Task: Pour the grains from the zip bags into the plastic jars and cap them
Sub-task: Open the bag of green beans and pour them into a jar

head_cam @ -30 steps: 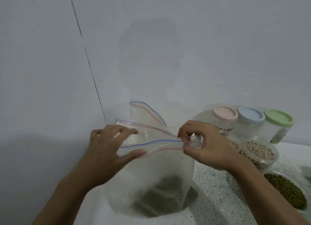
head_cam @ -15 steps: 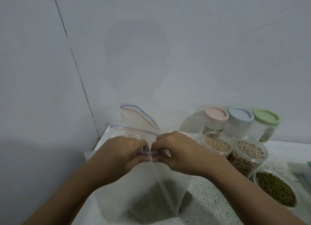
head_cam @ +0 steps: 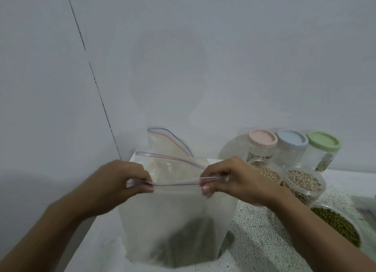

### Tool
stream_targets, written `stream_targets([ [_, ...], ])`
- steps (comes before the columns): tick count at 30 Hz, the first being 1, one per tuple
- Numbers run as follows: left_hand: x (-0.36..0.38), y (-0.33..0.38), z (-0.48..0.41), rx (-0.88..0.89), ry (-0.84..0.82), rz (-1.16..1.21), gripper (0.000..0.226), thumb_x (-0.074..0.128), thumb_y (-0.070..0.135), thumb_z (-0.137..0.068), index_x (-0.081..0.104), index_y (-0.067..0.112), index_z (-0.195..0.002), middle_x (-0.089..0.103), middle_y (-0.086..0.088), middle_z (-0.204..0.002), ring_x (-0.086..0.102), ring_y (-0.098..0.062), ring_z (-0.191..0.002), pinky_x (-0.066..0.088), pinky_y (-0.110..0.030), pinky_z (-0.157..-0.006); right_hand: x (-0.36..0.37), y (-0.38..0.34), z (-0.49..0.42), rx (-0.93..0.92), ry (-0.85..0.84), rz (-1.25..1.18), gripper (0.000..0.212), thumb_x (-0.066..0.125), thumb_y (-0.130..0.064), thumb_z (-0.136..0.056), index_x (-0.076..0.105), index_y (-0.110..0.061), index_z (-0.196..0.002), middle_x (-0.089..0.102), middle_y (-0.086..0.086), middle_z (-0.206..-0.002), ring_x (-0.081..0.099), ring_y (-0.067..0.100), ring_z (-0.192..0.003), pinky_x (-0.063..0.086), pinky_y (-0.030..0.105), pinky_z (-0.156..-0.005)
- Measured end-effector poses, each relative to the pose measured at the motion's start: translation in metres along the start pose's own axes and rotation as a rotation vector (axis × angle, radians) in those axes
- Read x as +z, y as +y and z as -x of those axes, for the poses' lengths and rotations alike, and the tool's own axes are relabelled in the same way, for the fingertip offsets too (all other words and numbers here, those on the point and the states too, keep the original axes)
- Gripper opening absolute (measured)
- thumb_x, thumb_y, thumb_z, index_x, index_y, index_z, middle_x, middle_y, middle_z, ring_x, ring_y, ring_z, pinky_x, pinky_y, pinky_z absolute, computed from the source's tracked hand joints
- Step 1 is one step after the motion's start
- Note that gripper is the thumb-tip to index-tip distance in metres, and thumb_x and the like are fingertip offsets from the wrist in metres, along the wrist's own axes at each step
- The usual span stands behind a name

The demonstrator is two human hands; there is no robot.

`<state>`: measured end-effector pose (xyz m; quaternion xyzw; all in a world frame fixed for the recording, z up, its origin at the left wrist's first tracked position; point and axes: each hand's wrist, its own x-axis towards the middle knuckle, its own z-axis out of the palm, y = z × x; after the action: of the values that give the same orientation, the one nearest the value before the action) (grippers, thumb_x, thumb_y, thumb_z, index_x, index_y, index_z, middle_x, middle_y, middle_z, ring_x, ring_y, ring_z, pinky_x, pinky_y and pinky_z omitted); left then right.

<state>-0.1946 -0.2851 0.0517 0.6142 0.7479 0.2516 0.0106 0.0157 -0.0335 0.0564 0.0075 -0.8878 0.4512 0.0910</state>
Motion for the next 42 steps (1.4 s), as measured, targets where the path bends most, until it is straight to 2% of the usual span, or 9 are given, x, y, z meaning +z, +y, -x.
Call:
stream_targets([
  [5, -0.01, -0.004, 0.019, -0.138, 0.048, 0.249, 0.035, 0.066, 0.065, -0.077, 0.078, 0.032, -0.076, 0.071, 0.007, -0.071, 0.067, -0.014, -0.068, 0.05, -0.022, -0.064, -0.01, 0.015, 0.013, 0.05, 0.101, 0.158, 0.008, 0.08, -0.033, -0.086, 0.081, -0.026, -0.083, 0.077, -0.009, -0.081, 0.071, 0.012, -0.079, 0.054, 0.04, -0.078],
  [8, -0.006, -0.003, 0.031, -0.175, 0.076, 0.366, 0.03, 0.069, 0.06, -0.078, 0.081, 0.033, -0.083, 0.075, 0.001, -0.075, 0.069, -0.016, -0.069, 0.053, -0.026, -0.068, -0.011, 0.02, 0.019, 0.055, 0.196, 0.091, 0.008, 0.082, -0.042, -0.075, 0.079, -0.035, -0.076, 0.073, -0.013, -0.073, 0.063, 0.003, -0.068, 0.043, 0.021, -0.062],
  [15, 0.036, -0.006, 0.041, -0.415, 0.2, 0.735, 0.026, 0.067, 0.035, -0.098, 0.079, 0.016, -0.085, 0.062, 0.0, -0.064, 0.053, -0.015, -0.063, 0.043, -0.016, -0.064, 0.01, 0.042, 0.021, 0.211, 0.153, -0.394, 0.015, 0.077, -0.019, -0.083, 0.079, -0.004, -0.085, 0.069, 0.018, -0.077, 0.062, 0.02, -0.073, 0.051, 0.024, -0.067],
  [20, 0.066, -0.013, 0.04, -0.533, 0.168, 0.514, 0.025, 0.068, 0.015, -0.098, 0.077, 0.017, -0.075, 0.064, 0.0, -0.062, 0.054, -0.003, -0.058, 0.04, -0.016, -0.059, 0.033, 0.069, 0.016, 0.389, 0.246, -0.4, 0.019, 0.081, -0.016, -0.078, 0.077, 0.002, -0.078, 0.064, 0.017, -0.07, 0.057, 0.021, -0.064, 0.046, 0.027, -0.061],
  [23, 0.08, -0.024, 0.04, -0.595, 0.11, 0.412, 0.024, 0.07, 0.026, -0.096, 0.075, 0.021, -0.073, 0.062, 0.006, -0.059, 0.048, -0.005, -0.054, 0.041, -0.024, -0.061, 0.05, 0.082, 0.018, 0.446, 0.302, -0.26, 0.01, 0.08, -0.009, -0.083, 0.079, -0.002, -0.075, 0.069, 0.024, -0.072, 0.059, 0.022, -0.063, 0.049, 0.033, -0.062],
  [27, 0.096, -0.029, 0.043, -0.625, 0.07, 0.246, 0.01, 0.072, 0.026, -0.093, 0.064, 0.031, -0.091, 0.058, 0.016, -0.055, 0.052, 0.0, -0.052, 0.042, -0.015, -0.058, 0.063, 0.093, 0.024, 0.402, 0.39, -0.067, 0.011, 0.089, -0.012, -0.074, 0.081, -0.019, -0.077, 0.077, -0.006, -0.076, 0.071, 0.004, -0.075, 0.057, 0.02, -0.073],
  [32, 0.105, -0.025, 0.043, -0.559, 0.129, 0.04, 0.025, 0.082, 0.025, -0.085, 0.061, 0.038, -0.078, 0.06, 0.013, -0.09, 0.056, -0.008, -0.08, 0.039, -0.018, -0.07, 0.074, 0.103, 0.033, 0.384, 0.486, 0.119, 0.017, 0.092, -0.031, -0.071, 0.082, -0.029, -0.085, 0.075, -0.019, -0.085, 0.067, -0.006, -0.087, 0.05, 0.013, -0.077],
  [38, 0.094, -0.021, 0.033, -0.443, 0.245, -0.022, 0.006, 0.083, 0.021, -0.084, 0.079, 0.026, -0.083, 0.057, 0.006, -0.089, 0.052, -0.008, -0.084, 0.038, -0.024, -0.074, 0.063, 0.102, 0.039, 0.375, 0.525, 0.005, 0.013, 0.087, -0.03, -0.078, 0.081, -0.027, -0.089, 0.076, -0.017, -0.081, 0.069, -0.006, -0.083, 0.052, 0.015, -0.075],
  [42, 0.08, -0.005, 0.024, -0.349, 0.243, 0.011, 0.016, 0.074, 0.036, -0.092, 0.077, 0.024, -0.082, 0.066, 0.01, -0.077, 0.056, 0.001, -0.077, 0.041, -0.023, -0.067, 0.054, 0.097, 0.047, 0.338, 0.565, -0.023, 0.007, 0.084, -0.023, -0.082, 0.079, -0.025, -0.086, 0.075, -0.016, -0.082, 0.07, -0.001, -0.084, 0.053, 0.018, -0.068],
])
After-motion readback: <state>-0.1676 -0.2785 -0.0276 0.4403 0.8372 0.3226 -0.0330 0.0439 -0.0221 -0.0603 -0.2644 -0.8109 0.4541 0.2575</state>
